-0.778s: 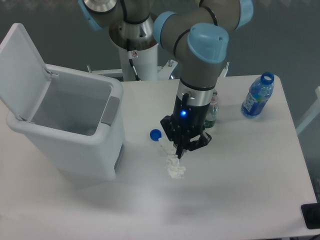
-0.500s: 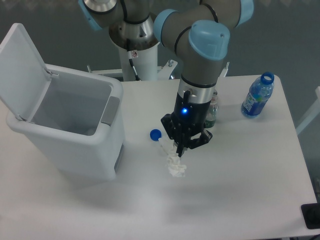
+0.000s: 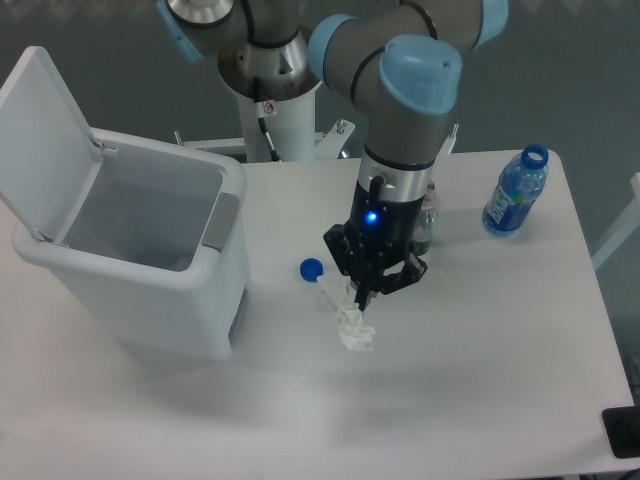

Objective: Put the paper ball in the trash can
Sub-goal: 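Close the gripper on the crumpled white paper ball on the table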

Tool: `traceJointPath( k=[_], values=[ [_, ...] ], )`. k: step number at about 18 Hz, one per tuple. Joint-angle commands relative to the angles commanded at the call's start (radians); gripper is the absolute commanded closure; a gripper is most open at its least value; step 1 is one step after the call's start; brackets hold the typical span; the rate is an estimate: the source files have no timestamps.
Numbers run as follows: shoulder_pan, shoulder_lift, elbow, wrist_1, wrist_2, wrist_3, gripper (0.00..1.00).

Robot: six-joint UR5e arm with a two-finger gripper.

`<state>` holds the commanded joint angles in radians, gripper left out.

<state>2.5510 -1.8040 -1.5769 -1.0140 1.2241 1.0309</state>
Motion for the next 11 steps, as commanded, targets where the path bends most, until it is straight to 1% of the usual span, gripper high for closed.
traceJointPath(
  k=[3,6,8,11],
  values=[
    [0.002,0.003,0.008,0.0,-0.012,-0.02,1.0],
    [0.009,0.012,0.011,0.0,-0.034,-0.075,1.0],
    [0.011,0.017,0.011,0.0,-0.038,-0.08,1.0],
    [0.015,0.035,0.011,0.0,-0.052,-0.104,1.0]
  ],
)
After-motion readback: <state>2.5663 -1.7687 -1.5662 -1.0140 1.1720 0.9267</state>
